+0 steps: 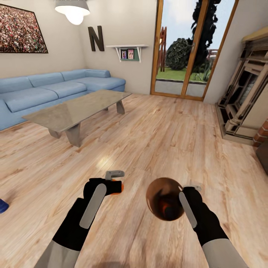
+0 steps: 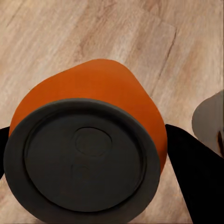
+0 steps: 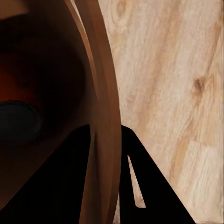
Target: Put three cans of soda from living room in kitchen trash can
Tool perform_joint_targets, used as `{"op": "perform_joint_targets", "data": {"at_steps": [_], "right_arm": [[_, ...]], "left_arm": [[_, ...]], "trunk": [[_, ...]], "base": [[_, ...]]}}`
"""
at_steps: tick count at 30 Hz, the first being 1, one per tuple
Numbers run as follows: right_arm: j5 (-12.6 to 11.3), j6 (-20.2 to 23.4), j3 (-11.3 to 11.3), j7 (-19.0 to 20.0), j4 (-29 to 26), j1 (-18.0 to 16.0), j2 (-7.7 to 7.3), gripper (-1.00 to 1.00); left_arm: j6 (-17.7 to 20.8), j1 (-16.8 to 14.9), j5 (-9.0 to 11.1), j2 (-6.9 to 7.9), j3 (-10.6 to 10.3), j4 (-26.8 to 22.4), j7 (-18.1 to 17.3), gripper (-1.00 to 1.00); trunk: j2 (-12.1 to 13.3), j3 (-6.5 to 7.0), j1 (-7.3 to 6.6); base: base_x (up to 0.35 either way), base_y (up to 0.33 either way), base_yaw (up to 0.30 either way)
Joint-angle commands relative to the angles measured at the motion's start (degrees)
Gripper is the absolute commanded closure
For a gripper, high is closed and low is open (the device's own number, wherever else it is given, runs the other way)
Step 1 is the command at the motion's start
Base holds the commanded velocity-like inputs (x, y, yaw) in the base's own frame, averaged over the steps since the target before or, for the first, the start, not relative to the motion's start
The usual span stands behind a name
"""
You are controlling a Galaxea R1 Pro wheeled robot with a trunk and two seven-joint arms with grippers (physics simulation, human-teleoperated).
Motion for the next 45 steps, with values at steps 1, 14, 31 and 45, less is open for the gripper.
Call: {"op": "perform_joint_targets", "data": {"at_steps": [1,14,31,45], "right_arm": [[0.3,0.0,0.1,0.2,0.3,-0.1,0.02,1.00],[3.7,0.0,3.8,0.2,5.3,-0.3,1.40,1.00],[3.9,-1.5,5.0,0.1,10.6,-1.5,2.54,1.00],[3.9,-3.8,5.5,-3.2,14.7,-2.8,3.80,1.00]], "left_arm": [[0.0,0.0,0.8,0.04,0.0,-0.1,0.0,1.00],[0.0,0.0,12.2,0.21,-0.1,-0.5,0.1,1.00],[0.0,0.0,18.6,0.51,-0.3,-2.3,0.1,1.00],[0.0,0.0,24.9,0.51,-0.5,-2.3,0.0,1.00]], "trunk": [[0.4,0.19,-0.23],[5.6,2.52,-3.08],[12.4,5.58,-6.82],[18.1,8.09,-9.89]], "base": [[0.000,0.000,0.000],[0.000,0.000,0.000],[0.000,0.000,0.000],[0.000,0.000,0.000]]}}
